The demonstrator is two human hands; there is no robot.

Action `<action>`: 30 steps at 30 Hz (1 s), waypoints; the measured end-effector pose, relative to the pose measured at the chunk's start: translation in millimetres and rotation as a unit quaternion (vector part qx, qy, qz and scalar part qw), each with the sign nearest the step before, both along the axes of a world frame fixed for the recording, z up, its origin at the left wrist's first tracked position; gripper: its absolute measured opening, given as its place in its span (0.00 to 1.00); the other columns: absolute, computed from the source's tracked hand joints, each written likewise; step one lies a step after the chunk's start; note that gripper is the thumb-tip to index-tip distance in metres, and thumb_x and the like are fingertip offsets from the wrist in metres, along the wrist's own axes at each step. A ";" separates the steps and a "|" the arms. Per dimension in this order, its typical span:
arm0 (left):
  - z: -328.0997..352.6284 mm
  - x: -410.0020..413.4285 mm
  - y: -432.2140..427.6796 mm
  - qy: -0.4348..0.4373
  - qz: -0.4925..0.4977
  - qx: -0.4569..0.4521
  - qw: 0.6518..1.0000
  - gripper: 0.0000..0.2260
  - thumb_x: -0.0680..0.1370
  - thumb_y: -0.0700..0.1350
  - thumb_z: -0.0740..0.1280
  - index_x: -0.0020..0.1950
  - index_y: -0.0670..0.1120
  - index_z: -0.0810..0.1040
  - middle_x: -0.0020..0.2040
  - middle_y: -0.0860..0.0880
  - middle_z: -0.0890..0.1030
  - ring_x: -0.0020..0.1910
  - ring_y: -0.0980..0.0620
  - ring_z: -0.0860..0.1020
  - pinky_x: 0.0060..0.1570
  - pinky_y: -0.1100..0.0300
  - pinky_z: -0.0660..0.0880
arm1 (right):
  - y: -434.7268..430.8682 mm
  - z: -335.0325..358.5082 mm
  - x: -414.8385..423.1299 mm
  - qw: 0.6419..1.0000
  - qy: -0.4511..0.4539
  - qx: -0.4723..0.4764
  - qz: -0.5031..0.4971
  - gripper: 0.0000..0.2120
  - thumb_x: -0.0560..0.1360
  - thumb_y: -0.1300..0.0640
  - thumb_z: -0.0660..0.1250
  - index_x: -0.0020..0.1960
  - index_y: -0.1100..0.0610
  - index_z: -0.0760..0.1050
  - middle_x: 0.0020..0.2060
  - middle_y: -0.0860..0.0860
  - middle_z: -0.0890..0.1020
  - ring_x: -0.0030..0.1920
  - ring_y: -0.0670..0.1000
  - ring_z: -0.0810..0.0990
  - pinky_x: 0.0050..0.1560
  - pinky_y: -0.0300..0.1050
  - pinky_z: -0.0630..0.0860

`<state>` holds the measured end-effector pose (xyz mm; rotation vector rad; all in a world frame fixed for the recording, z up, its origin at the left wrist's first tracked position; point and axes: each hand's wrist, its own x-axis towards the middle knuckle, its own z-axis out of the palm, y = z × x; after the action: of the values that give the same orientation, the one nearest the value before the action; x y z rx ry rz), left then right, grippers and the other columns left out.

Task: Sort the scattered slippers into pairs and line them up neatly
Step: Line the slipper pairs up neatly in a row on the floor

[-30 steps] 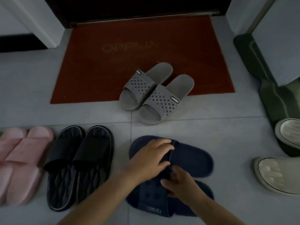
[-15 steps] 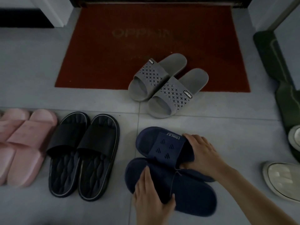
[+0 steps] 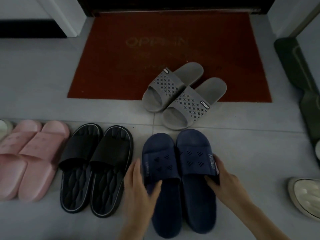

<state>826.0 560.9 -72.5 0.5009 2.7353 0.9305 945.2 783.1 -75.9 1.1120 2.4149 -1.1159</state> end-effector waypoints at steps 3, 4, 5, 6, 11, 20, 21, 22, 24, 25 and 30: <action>-11.3 51.5 -8.7 -0.141 0.095 -0.014 0.985 0.51 0.60 0.52 0.80 0.74 0.43 0.55 0.71 0.36 0.64 0.69 0.36 0.66 0.65 0.48 0.64 | -4.5 -0.4 2.7 1.000 -0.023 0.010 -0.014 0.33 0.75 0.44 0.62 0.74 0.39 0.48 0.49 0.59 0.84 0.50 0.64 0.81 0.41 0.51 0.75; -13.8 62.0 -9.2 -0.182 0.072 -0.031 0.980 0.53 0.62 0.56 0.79 0.75 0.44 0.48 0.75 0.39 0.59 0.72 0.39 0.61 0.69 0.51 0.61 | -6.0 -0.1 3.0 0.999 -0.027 0.013 -0.015 0.34 0.76 0.44 0.62 0.75 0.40 0.47 0.50 0.60 0.83 0.50 0.64 0.80 0.43 0.52 0.75; -16.1 67.7 -10.3 -0.193 0.052 -0.044 0.979 0.53 0.64 0.57 0.77 0.74 0.46 0.43 0.76 0.41 0.55 0.74 0.41 0.58 0.71 0.53 0.58 | -6.6 0.2 2.5 0.999 -0.029 0.012 -0.019 0.34 0.76 0.45 0.62 0.75 0.40 0.47 0.50 0.60 0.83 0.51 0.64 0.80 0.43 0.52 0.75; -18.0 66.6 -11.4 -0.181 0.051 -0.039 0.981 0.53 0.65 0.56 0.76 0.73 0.48 0.40 0.76 0.42 0.55 0.73 0.41 0.58 0.71 0.53 0.57 | -7.1 0.9 1.1 0.999 -0.028 0.010 -0.019 0.34 0.76 0.45 0.62 0.75 0.40 0.46 0.51 0.59 0.83 0.51 0.64 0.80 0.44 0.52 0.75; -15.4 39.1 -15.7 -0.115 0.044 -0.067 0.990 0.51 0.66 0.50 0.76 0.72 0.52 0.39 0.74 0.42 0.62 0.69 0.40 0.63 0.66 0.48 0.64 | -17.8 4.0 -10.0 0.999 -0.032 -0.013 -0.011 0.34 0.77 0.47 0.61 0.76 0.42 0.44 0.52 0.57 0.83 0.51 0.63 0.80 0.45 0.52 0.77; -20.7 33.0 -23.6 -0.078 0.047 -0.093 0.991 0.53 0.59 0.45 0.81 0.74 0.45 0.51 0.67 0.35 0.71 0.61 0.33 0.72 0.59 0.41 0.71 | -24.8 -0.9 -13.2 0.999 -0.029 -0.024 -0.003 0.36 0.76 0.48 0.63 0.76 0.44 0.44 0.48 0.56 0.83 0.48 0.60 0.81 0.42 0.48 0.75; -20.5 32.1 -24.9 -0.079 0.050 -0.092 0.991 0.53 0.59 0.44 0.81 0.74 0.44 0.52 0.67 0.35 0.71 0.61 0.32 0.72 0.58 0.41 0.71 | -25.8 -2.1 -13.7 0.999 -0.031 -0.023 -0.002 0.36 0.76 0.47 0.63 0.76 0.44 0.44 0.47 0.56 0.83 0.48 0.61 0.81 0.43 0.49 0.75; -20.0 30.8 -26.1 -0.082 0.052 -0.090 0.991 0.53 0.58 0.44 0.81 0.74 0.44 0.52 0.68 0.35 0.70 0.61 0.32 0.71 0.59 0.41 0.70 | -26.9 -3.1 -14.3 0.999 -0.032 -0.022 -0.001 0.36 0.76 0.47 0.63 0.76 0.44 0.43 0.47 0.56 0.83 0.48 0.61 0.81 0.43 0.49 0.76; -20.3 28.5 -28.1 -0.088 0.054 -0.089 0.991 0.52 0.59 0.44 0.81 0.75 0.44 0.52 0.69 0.35 0.68 0.64 0.33 0.69 0.62 0.41 0.68 | -28.9 -4.3 -15.2 0.999 -0.025 -0.022 0.003 0.37 0.76 0.47 0.63 0.76 0.43 0.43 0.46 0.56 0.83 0.47 0.61 0.81 0.44 0.50 0.76; -20.8 28.1 -29.1 -0.091 0.053 -0.088 0.990 0.52 0.60 0.44 0.80 0.75 0.42 0.52 0.70 0.36 0.68 0.65 0.33 0.69 0.63 0.42 0.67 | -29.4 -4.5 -15.6 1.000 -0.022 -0.022 0.004 0.37 0.76 0.47 0.63 0.76 0.43 0.43 0.46 0.56 0.83 0.47 0.61 0.81 0.43 0.50 0.76; -19.1 26.4 -29.9 -0.103 0.053 -0.089 0.989 0.50 0.62 0.44 0.79 0.76 0.41 0.53 0.71 0.37 0.66 0.66 0.35 0.67 0.66 0.44 0.64 | -29.9 -5.7 -17.0 0.999 -0.026 -0.023 0.007 0.37 0.76 0.47 0.62 0.76 0.44 0.42 0.46 0.56 0.83 0.47 0.61 0.81 0.42 0.49 0.75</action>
<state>852.4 531.1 -91.7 0.2165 2.6436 0.7085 928.2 753.2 -81.6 1.0955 2.3406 -1.1188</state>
